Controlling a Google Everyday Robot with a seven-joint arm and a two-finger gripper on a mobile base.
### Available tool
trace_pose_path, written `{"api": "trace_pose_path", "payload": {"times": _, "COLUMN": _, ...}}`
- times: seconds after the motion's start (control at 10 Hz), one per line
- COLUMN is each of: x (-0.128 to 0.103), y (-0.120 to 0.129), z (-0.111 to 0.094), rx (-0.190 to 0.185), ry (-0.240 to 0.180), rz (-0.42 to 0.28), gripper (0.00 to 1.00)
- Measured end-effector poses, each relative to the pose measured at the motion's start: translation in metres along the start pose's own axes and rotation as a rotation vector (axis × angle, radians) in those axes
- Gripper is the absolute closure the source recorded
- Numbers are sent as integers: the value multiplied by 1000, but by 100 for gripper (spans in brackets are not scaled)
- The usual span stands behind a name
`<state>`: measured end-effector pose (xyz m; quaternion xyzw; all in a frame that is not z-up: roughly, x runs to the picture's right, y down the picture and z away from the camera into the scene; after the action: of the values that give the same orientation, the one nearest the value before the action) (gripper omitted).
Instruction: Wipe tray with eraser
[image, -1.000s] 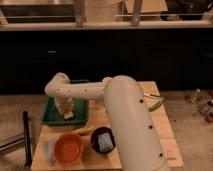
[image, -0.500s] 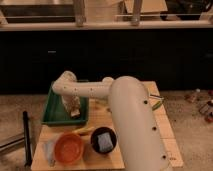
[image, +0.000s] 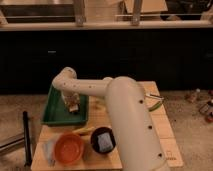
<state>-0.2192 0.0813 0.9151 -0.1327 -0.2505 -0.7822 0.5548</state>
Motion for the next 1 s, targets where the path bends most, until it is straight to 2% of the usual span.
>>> {"api": "trace_pose_path", "payload": {"times": 0.3, "x": -3, "y": -23, "z": 1, "rx": 31, "ry": -2, "rz": -59, "gripper": 97}}
{"api": "trace_pose_path", "payload": {"times": 0.7, "x": -33, "y": -45, "z": 1, "rx": 58, "ry": -11, "rz": -187, "gripper": 97}}
{"api": "trace_pose_path", "payload": {"times": 0.9, "x": -50, "y": -45, "z": 0, "rx": 65, "ry": -16, "rz": -234, "gripper": 97}}
{"api": "trace_pose_path", "payload": {"times": 1.0, "x": -52, "y": -41, "z": 0, "rx": 64, "ry": -17, "rz": -236, "gripper": 97}}
